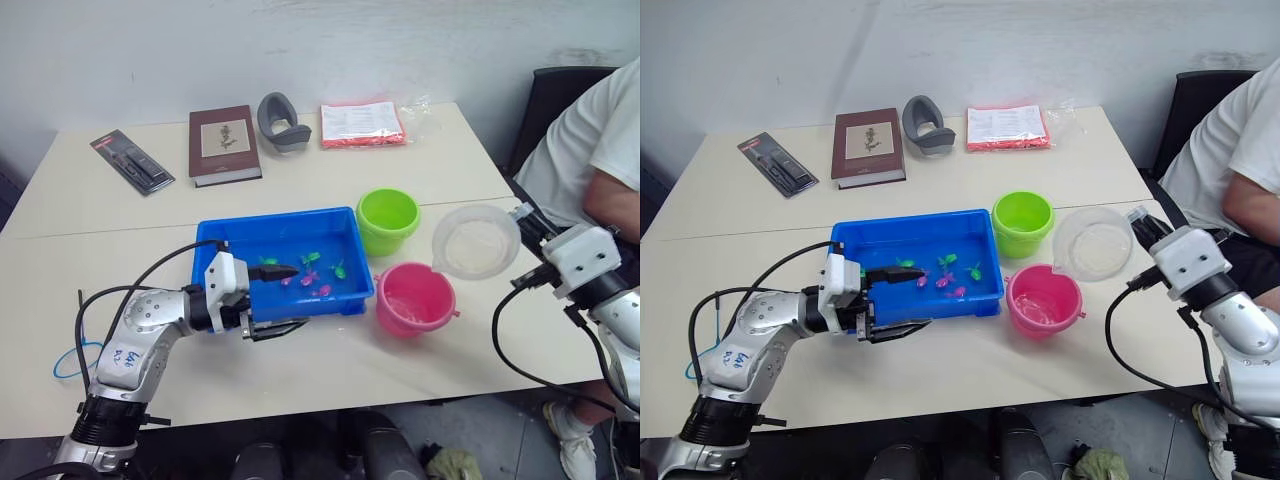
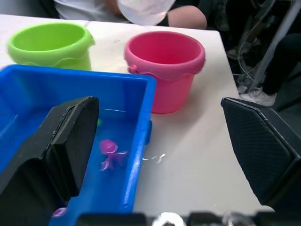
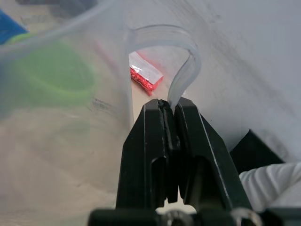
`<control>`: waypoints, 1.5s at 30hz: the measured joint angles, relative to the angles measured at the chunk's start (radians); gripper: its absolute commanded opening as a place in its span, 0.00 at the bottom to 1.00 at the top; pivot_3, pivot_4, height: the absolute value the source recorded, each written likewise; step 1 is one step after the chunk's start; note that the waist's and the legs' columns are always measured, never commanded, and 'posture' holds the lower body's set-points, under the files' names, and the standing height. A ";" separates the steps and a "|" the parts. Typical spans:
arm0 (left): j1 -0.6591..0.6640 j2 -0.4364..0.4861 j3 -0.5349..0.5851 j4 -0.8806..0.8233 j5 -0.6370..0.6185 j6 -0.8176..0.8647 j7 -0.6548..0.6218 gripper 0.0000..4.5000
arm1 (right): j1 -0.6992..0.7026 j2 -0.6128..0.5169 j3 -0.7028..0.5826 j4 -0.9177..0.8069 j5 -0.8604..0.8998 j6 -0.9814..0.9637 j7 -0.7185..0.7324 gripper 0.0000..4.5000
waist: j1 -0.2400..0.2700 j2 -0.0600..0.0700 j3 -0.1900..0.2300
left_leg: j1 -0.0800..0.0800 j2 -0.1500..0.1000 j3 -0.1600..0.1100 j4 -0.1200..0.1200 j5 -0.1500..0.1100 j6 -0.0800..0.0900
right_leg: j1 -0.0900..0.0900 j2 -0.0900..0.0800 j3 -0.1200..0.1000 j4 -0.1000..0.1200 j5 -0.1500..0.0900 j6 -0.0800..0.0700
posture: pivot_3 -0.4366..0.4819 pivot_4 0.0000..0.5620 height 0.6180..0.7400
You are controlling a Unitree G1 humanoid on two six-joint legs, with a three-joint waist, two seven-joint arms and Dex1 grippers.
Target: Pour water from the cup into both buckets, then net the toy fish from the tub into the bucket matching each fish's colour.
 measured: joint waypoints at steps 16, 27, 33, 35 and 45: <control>-0.183 -0.041 0.115 0.114 -0.040 0.115 0.182 1.00 | -0.585 -0.021 0.258 0.355 -0.113 0.417 -0.107 0.01 | 0.000 -0.001 0.000 | -0.004 0.000 0.003 0.001 0.002 0.001 | -0.010 0.000 0.001 0.001 0.001 -0.001 | 0.48 0.27 1.00; -0.174 -0.059 0.107 0.114 -0.013 0.106 0.207 1.00 | -0.710 0.016 0.411 0.579 -0.404 0.066 -0.187 0.01 | -0.018 -0.001 0.000 | -0.004 0.000 0.012 0.002 0.003 -0.001 | -0.011 0.000 0.002 0.003 0.001 -0.001 | 0.48 0.27 1.00; -0.163 -0.066 0.100 0.113 -0.006 0.106 0.215 1.00 | -0.745 0.037 0.444 0.671 -0.494 -0.055 -0.221 0.01 | -0.026 -0.001 0.000 | -0.004 0.000 0.012 0.001 0.003 -0.001 | -0.011 0.000 0.002 0.003 0.001 -0.001 | 0.48 0.27 1.00; -0.160 -0.066 0.100 0.113 -0.004 0.106 0.215 1.00 | -0.748 0.037 0.460 0.687 -0.529 -0.089 -0.234 0.01 | -0.026 -0.001 0.000 | -0.004 0.000 0.012 0.001 0.003 -0.001 | -0.011 0.000 0.002 0.003 0.001 -0.001 | 0.48 0.27 1.00; -0.145 -0.065 0.097 0.098 0.003 0.096 0.206 1.00 | -0.759 0.036 0.542 0.727 -0.727 -0.243 -0.363 0.01 | -0.028 -0.001 0.000 | -0.004 0.000 0.012 0.001 0.003 -0.001 | -0.012 0.000 0.003 0.003 0.001 -0.001 | 0.48 0.27 1.00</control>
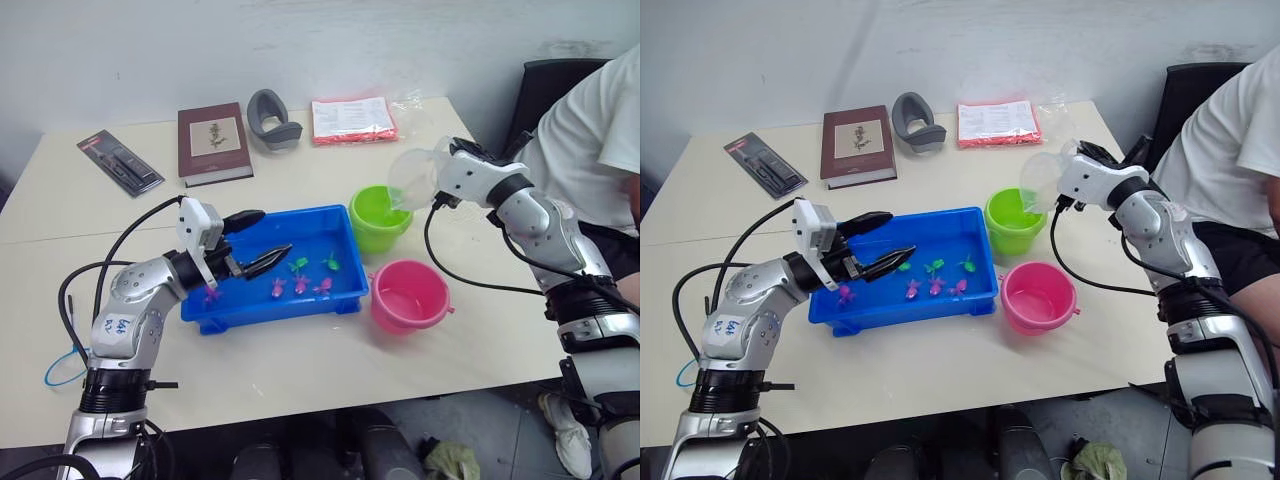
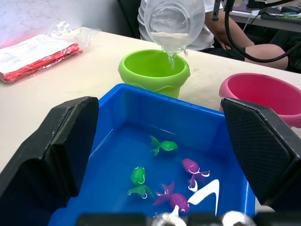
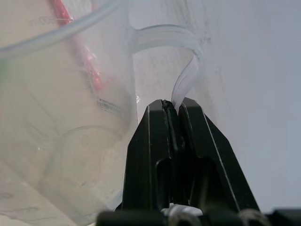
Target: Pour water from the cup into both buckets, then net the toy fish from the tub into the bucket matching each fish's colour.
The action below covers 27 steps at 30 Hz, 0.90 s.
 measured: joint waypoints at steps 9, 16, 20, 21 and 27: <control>0.024 0.001 -0.005 -0.025 0.003 -0.004 -0.003 1.00 | -0.007 0.002 0.013 0.027 -0.069 -0.056 -0.072 0.01 | 0.000 0.000 0.000 | 0.000 0.000 0.000 0.000 0.000 0.000 | 0.000 0.000 0.000 0.000 0.000 0.000 | 0.48 0.27 1.00; 0.030 0.001 -0.007 -0.025 0.006 -0.005 -0.003 1.00 | -0.008 0.002 0.023 0.045 -0.125 -0.108 -0.139 0.01 | 0.000 0.000 0.000 | 0.000 0.000 0.000 0.000 0.000 0.000 | 0.000 0.000 0.000 0.000 0.000 0.000 | 0.48 0.27 1.00; 0.030 0.001 -0.013 -0.025 0.018 -0.005 -0.002 1.00 | -0.008 0.002 0.028 0.050 -0.156 -0.138 -0.189 0.01 | 0.000 0.000 0.000 | 0.000 0.000 0.000 0.000 0.000 0.000 | 0.000 0.000 0.000 0.000 0.000 0.000 | 0.48 0.27 1.00; 0.030 0.001 -0.013 -0.025 0.018 -0.006 -0.002 1.00 | -0.008 0.002 0.031 0.051 -0.164 -0.143 -0.202 0.01 | 0.000 0.000 0.000 | 0.000 0.000 0.000 0.000 0.000 0.000 | 0.000 0.000 0.000 0.000 0.000 0.000 | 0.48 0.27 1.00; 0.030 -0.002 -0.013 -0.025 0.019 -0.019 -0.002 1.00 | -0.018 0.002 0.051 0.077 -0.209 -0.190 -0.271 0.01 | -0.001 0.000 0.000 | 0.000 0.000 0.000 0.000 0.000 0.000 | 0.000 0.000 0.000 0.000 0.000 0.000 | 0.48 0.27 1.00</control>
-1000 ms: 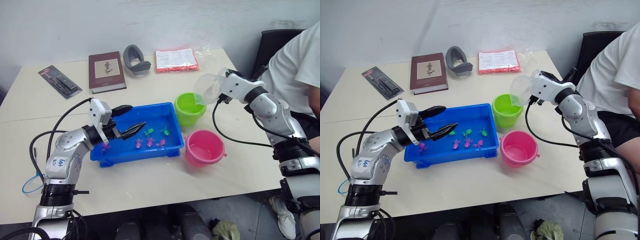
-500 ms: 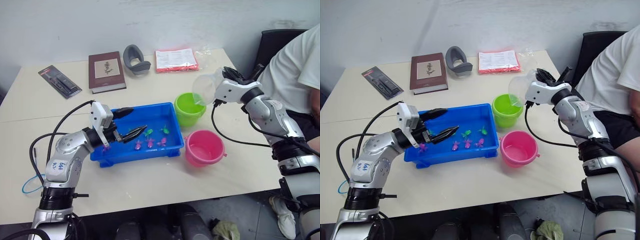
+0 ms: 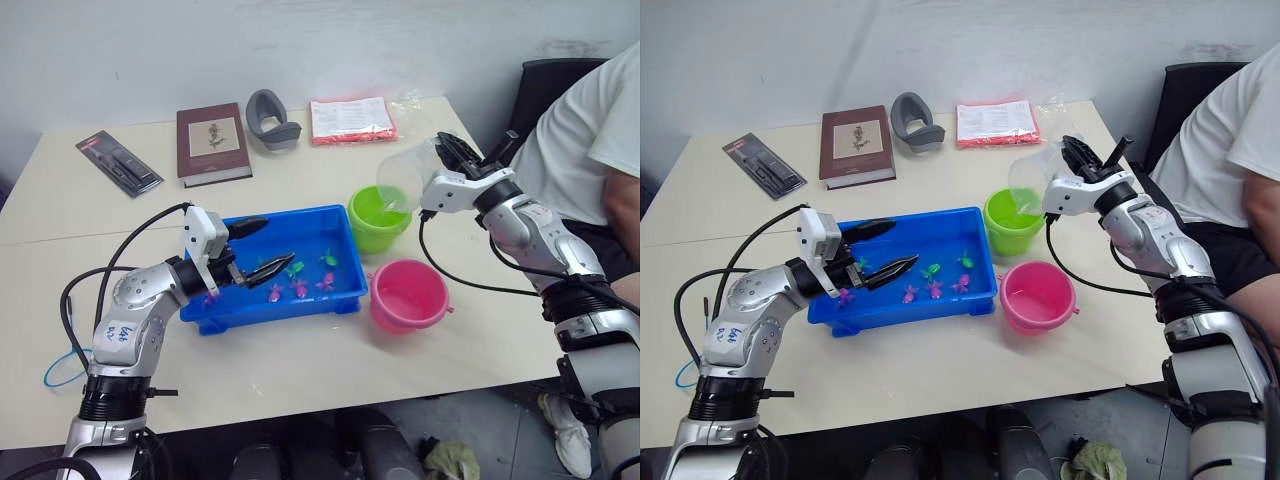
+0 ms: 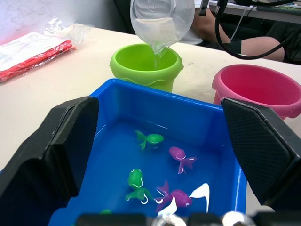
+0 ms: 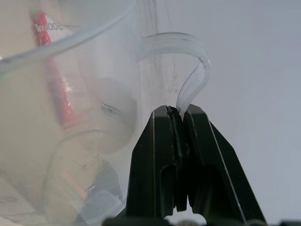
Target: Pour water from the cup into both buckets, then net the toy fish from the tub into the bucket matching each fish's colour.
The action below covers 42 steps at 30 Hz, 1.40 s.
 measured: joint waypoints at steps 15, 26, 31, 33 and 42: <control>0.002 -0.013 0.000 0.000 0.000 -0.016 0.011 1.00 | -0.079 0.000 0.019 0.075 -0.063 -0.043 -0.067 0.01 | -0.004 0.000 0.000 | 0.000 0.000 0.000 0.000 0.000 0.000 | 0.000 0.000 0.000 0.000 0.000 0.000 | 0.48 0.27 1.00; 0.006 -0.010 0.001 -0.001 0.000 -0.018 0.009 1.00 | -0.025 0.079 -0.068 0.080 0.180 0.027 0.103 0.01 | -0.014 0.000 0.000 | 0.000 0.000 0.000 0.000 0.000 0.000 | 0.000 0.000 0.000 0.000 0.000 0.000 | 0.48 0.27 1.00; 0.005 -0.006 0.001 -0.002 -0.001 -0.016 -0.001 1.00 | 0.009 0.143 -0.237 -0.008 0.421 0.206 0.216 0.01 | -0.014 0.000 0.000 | 0.000 0.000 -0.002 0.000 0.000 0.000 | 0.000 0.000 0.000 0.001 0.000 0.000 | 0.48 0.27 1.00; 0.005 -0.003 0.001 -0.002 -0.002 -0.014 -0.003 1.00 | 0.021 0.159 -0.296 -0.064 0.516 0.289 0.261 0.01 | -0.015 0.000 0.000 | 0.000 0.000 -0.003 0.000 0.000 0.000 | 0.000 0.000 0.001 0.001 0.000 0.000 | 0.48 0.27 1.00; 0.001 0.059 0.001 -0.041 -0.057 0.040 -0.098 1.00 | 0.221 0.149 -0.590 -0.305 0.926 0.692 0.462 0.01 | 0.003 0.000 0.000 | 0.000 0.000 -0.006 0.000 0.000 0.001 | 0.000 0.000 0.001 0.001 0.000 0.000 | 0.48 0.27 1.00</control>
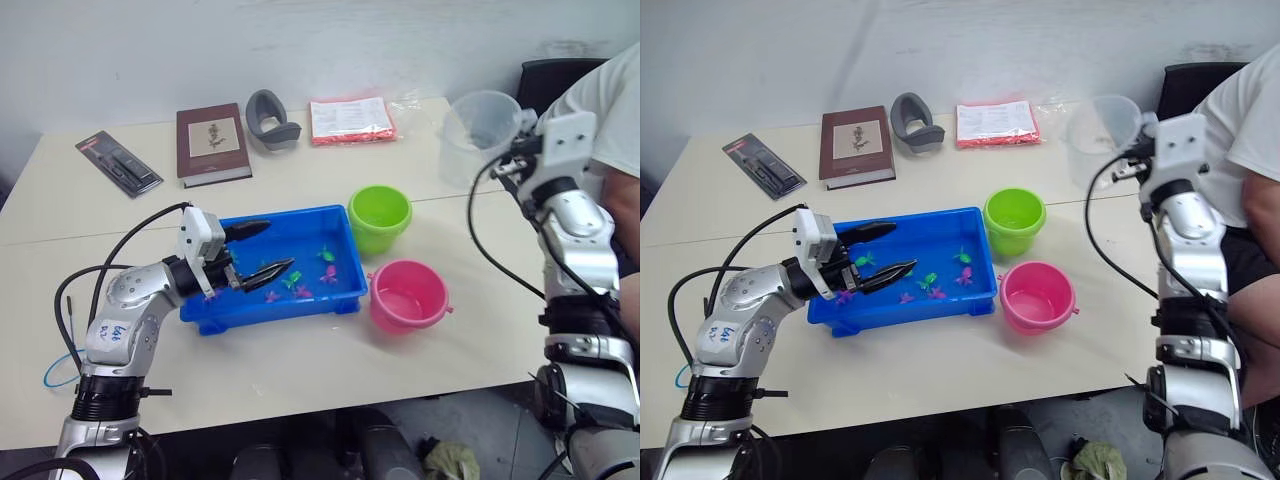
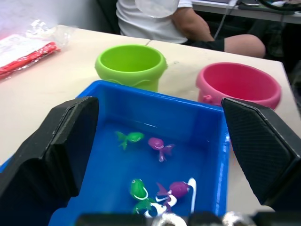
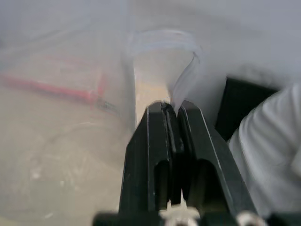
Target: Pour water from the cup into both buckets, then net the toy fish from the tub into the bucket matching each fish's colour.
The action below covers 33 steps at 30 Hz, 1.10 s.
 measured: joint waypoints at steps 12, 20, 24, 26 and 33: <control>0.000 0.049 -0.040 -0.160 -0.062 0.108 -0.062 1.00 | 0.238 0.150 -0.037 0.024 0.097 0.042 0.004 0.01 | -0.004 0.000 0.000 | 0.002 0.001 0.002 -0.001 0.001 -0.003 | 0.003 0.004 0.004 0.002 0.001 -0.001 | 0.48 0.27 1.00; 0.000 0.052 -0.040 -0.160 -0.062 0.121 -0.051 1.00 | 0.231 0.170 -0.015 0.120 0.027 -0.092 -0.043 0.08 | -0.001 0.000 0.000 | 0.002 0.001 0.003 0.000 0.001 -0.003 | 0.003 0.004 0.005 0.002 0.001 -0.001 | 0.48 0.27 1.00; 0.000 0.052 -0.039 -0.160 -0.062 0.120 -0.041 1.00 | 0.228 0.170 -0.001 0.153 0.002 -0.121 -0.045 0.45 | -0.002 0.000 0.000 | 0.002 0.001 0.003 -0.001 0.001 -0.003 | 0.003 0.004 0.005 0.002 0.001 -0.001 | 0.48 0.27 1.00; 0.000 0.053 -0.039 -0.160 -0.062 0.120 -0.040 1.00 | 0.247 0.163 -0.001 0.141 0.001 -0.117 -0.040 0.68 | -0.001 0.000 0.000 | 0.002 0.001 0.002 -0.001 0.001 -0.003 | 0.003 0.004 0.005 0.002 0.001 -0.001 | 0.48 0.27 1.00; 0.063 0.091 0.011 -0.168 -0.062 0.120 -0.039 1.00 | 0.407 0.067 -0.034 -0.108 0.064 0.046 0.021 0.99 | 0.002 0.000 0.000 | 0.002 0.001 0.002 -0.001 0.000 -0.003 | 0.003 0.004 0.005 0.001 0.001 -0.001 | 0.48 0.27 1.00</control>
